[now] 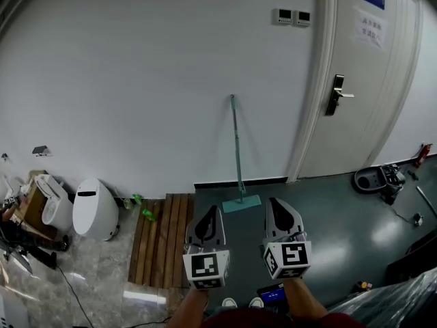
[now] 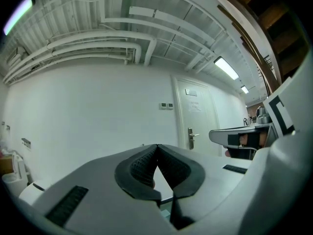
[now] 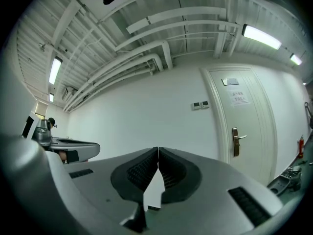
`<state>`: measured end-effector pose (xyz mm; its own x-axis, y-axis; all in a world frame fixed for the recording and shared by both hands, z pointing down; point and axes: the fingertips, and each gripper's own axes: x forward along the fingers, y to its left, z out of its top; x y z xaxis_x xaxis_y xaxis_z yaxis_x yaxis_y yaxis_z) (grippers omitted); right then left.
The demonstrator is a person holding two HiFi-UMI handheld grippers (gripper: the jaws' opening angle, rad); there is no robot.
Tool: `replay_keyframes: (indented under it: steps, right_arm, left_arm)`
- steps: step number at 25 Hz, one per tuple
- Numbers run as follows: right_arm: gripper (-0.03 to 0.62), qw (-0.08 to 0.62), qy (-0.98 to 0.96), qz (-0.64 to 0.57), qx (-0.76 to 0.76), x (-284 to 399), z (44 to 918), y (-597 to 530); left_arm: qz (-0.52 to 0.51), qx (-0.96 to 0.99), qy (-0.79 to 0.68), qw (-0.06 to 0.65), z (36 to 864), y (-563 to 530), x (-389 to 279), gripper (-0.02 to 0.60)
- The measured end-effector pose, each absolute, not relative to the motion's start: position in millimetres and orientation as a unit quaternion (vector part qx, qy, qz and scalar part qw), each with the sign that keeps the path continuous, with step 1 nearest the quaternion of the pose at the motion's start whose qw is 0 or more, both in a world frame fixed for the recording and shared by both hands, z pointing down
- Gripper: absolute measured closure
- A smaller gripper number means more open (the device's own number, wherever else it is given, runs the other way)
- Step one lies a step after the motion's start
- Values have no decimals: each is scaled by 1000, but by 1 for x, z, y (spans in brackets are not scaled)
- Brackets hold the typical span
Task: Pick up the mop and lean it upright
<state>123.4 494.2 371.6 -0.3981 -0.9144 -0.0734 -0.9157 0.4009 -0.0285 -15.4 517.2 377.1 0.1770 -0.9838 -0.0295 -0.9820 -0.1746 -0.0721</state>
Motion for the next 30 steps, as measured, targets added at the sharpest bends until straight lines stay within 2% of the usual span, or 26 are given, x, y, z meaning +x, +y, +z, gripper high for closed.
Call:
replay_keyframes:
  steps: [17, 30]
  right_arm:
    - [576, 71, 838, 22, -541, 68, 371, 439]
    - [576, 52, 845, 19, -532, 95, 383, 299]
  left_arm:
    - [6, -777, 628, 50, 385, 460, -68, 568]
    - [9, -765, 642, 51, 381, 320, -33, 568]
